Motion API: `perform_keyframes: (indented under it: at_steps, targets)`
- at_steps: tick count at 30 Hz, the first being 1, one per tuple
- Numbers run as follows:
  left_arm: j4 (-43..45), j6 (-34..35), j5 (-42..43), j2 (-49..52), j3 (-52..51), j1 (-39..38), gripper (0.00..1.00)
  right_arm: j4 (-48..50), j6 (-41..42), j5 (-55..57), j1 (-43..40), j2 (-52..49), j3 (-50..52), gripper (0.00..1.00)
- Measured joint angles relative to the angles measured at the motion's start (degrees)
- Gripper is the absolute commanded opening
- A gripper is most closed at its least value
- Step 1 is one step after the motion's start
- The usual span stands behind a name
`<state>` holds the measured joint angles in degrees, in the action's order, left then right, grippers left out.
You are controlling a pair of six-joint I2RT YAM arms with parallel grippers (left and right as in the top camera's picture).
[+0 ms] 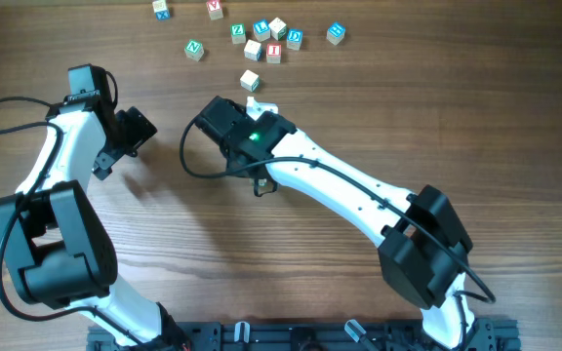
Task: Form a tower
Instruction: 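Lower the W block onto the 6 block and open the right gripper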
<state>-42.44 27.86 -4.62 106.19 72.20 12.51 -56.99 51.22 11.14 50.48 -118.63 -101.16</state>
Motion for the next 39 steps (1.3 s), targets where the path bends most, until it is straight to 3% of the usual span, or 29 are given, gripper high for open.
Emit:
perform_keyframes:
  at_steps: [26, 36, 39]
  targets:
    - [0.0, 0.0, 0.0, 0.0, 0.0, 0.0, 1.0, 1.81, -0.07, -1.68, 0.0, -0.33, 2.89, 0.2]
    - [0.0, 0.0, 0.0, 0.0, 0.0, 0.0, 1.0, 1.79, -0.04, -1.68, 0.0, -0.31, 2.89, 0.38]
    - [0.0, 0.0, 0.0, 0.0, 0.0, 0.0, 1.0, 1.79, -0.09, -1.66, 0.0, -0.31, 2.89, 0.39]
